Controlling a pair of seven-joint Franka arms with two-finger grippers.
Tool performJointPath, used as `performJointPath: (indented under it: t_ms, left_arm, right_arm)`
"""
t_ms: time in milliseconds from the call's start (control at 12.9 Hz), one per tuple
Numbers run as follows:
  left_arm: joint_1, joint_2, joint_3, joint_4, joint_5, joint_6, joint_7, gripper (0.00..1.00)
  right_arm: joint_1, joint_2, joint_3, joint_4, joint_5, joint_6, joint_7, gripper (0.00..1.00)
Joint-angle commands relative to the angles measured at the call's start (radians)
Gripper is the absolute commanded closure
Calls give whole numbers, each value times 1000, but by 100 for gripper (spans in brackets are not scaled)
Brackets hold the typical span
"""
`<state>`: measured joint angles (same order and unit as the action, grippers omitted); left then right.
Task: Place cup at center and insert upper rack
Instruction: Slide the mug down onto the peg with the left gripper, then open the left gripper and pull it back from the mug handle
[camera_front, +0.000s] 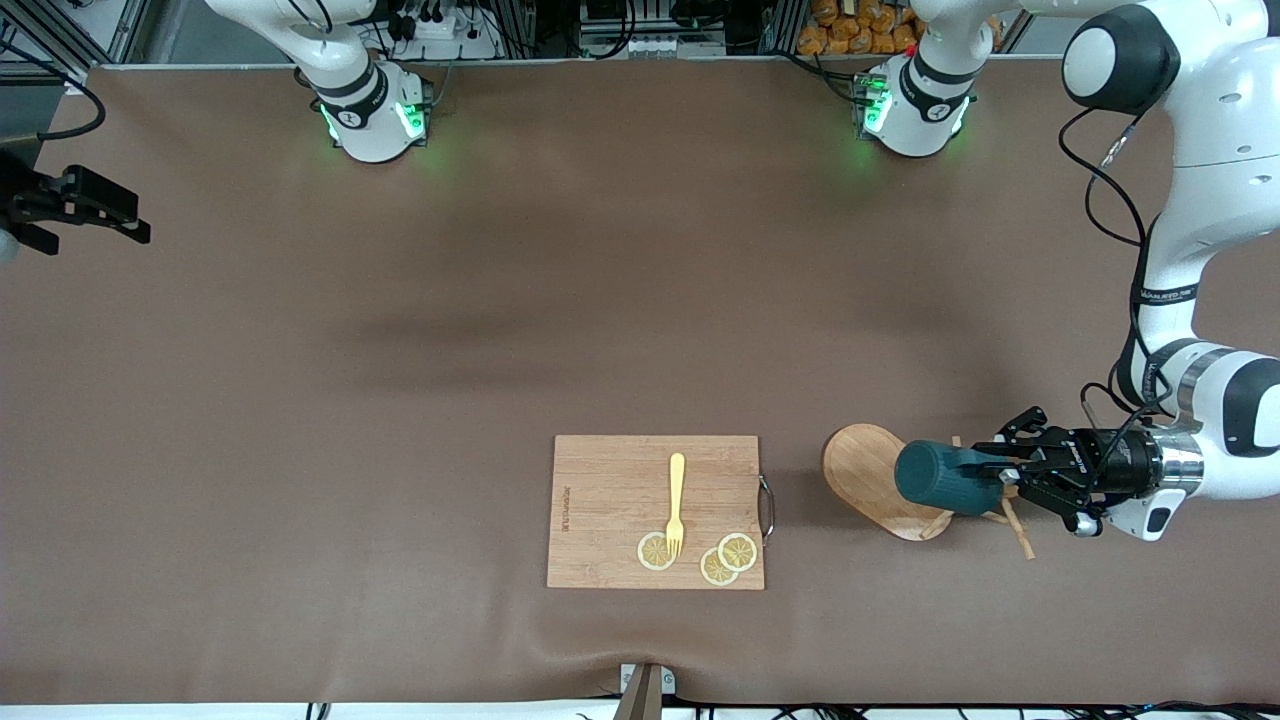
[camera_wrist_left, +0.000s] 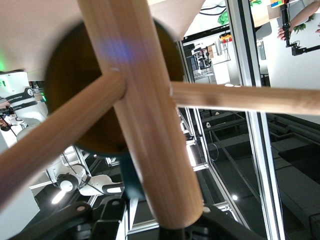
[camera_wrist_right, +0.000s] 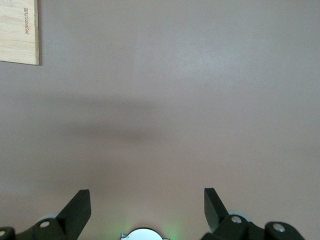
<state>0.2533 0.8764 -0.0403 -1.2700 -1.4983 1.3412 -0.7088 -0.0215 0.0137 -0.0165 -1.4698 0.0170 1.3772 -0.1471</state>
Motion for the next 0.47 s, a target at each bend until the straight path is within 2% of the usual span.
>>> performJointPath:
  t_ms: [0, 78, 388]
  left_arm:
    - [6, 16, -3, 18, -26, -22, 8, 18]
    - [6, 15, -3, 18, -26, -22, 8, 0]
    - [15, 1, -4, 20, -37, -42, 2, 0]
  right_arm:
    - [-5, -17, -2, -11, 3, -32, 17, 0]
    - [-5, -18, -2, -11, 3, -32, 17, 0]
    - [-3, -18, -2, -11, 4, -33, 63, 0]
